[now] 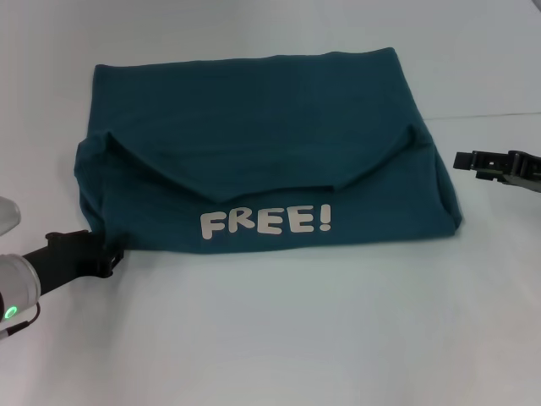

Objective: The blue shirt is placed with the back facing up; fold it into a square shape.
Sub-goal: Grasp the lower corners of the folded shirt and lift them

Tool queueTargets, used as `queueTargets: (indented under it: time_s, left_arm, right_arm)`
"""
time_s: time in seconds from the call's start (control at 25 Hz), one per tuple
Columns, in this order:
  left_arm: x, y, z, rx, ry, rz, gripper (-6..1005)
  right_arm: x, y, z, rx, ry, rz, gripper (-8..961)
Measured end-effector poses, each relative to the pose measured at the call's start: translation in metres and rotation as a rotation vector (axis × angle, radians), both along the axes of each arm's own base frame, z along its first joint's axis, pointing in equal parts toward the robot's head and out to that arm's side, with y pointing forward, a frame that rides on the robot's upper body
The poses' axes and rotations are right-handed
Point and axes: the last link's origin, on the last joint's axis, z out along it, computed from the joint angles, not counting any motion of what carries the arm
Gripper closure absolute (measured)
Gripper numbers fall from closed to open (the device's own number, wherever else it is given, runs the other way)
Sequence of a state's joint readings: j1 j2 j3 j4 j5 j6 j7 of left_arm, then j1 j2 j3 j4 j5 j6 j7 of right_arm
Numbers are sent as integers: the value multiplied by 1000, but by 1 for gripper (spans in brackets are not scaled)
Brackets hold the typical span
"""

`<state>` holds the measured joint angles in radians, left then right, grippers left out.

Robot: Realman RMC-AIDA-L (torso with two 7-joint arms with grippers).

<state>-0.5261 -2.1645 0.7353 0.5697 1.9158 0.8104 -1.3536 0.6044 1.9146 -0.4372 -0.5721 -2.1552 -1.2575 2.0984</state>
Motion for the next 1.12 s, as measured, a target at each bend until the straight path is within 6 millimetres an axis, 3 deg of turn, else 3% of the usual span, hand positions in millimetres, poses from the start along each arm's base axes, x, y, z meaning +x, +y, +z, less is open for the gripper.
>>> queueTargets:
  time_s: [0.24,0.36,0.56,1.12]
  left_arm:
    - [0,0,0,1,-1,0,741]
    - [1,0,0,-2,-4,-2,937]
    - [1,-1,0,-3,-7,-5,988]
    - [5,2,0,-3,-7,-16,990]
  right_arm:
    - [1,-1,-2,-13,-8,0,265]
    - [0,-2,-6,-44,-16,-15,268]
    - [6,-1,-17,-112,-76,-94,270]
    - [7,3,-36,-106,-132,-119,269]
